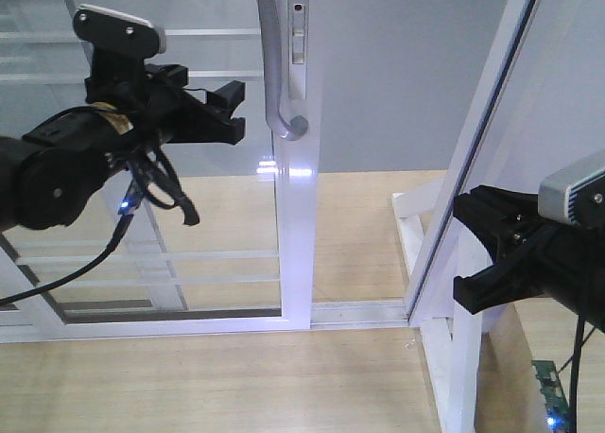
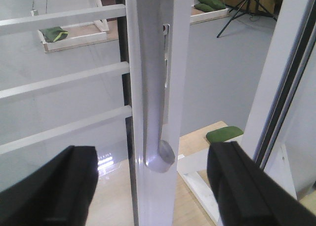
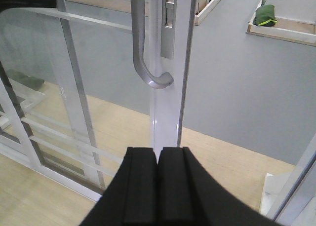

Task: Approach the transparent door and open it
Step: 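Move the left gripper to the silver handle and grasp it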

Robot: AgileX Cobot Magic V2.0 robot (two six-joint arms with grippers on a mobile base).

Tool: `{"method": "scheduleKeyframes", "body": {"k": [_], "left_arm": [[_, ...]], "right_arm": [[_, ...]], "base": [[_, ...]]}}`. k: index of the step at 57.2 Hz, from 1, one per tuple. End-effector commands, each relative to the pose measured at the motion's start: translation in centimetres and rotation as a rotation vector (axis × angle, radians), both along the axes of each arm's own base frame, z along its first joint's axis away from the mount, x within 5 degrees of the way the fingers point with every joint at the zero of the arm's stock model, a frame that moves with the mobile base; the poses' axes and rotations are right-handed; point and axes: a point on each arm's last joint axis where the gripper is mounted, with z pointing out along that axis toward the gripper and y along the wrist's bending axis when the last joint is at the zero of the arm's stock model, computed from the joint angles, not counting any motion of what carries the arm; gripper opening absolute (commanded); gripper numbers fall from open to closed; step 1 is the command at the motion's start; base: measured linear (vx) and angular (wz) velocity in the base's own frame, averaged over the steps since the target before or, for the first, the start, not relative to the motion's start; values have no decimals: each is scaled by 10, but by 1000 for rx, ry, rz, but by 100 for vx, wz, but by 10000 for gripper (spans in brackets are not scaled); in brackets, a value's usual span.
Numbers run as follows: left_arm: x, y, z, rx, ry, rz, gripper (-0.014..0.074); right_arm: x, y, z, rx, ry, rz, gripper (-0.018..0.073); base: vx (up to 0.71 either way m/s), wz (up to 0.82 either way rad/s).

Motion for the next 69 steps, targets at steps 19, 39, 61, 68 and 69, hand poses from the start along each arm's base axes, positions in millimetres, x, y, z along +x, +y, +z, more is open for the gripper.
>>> {"method": "scheduleKeyframes", "body": {"k": [19, 39, 61, 68, 69], "left_arm": [[73, -41, 29, -107, -153, 8, 565], [102, -56, 37, -142, -203, 10, 565], [124, -65, 40, -168, -199, 20, 493], [129, -56, 40, -206, -180, 57, 375], [130, -54, 40, -211, -177, 64, 346]], "right_arm": [[3, 0, 19, -6, -141, 6, -2], [3, 0, 19, -39, -158, 15, -2], [3, 0, 19, -37, -156, 14, -2], [3, 0, 19, -37, -156, 14, -2], [3, 0, 19, -37, -156, 14, -2]], "base": [[0, 0], [0, 0], [0, 0], [0, 0], [0, 0]]}}
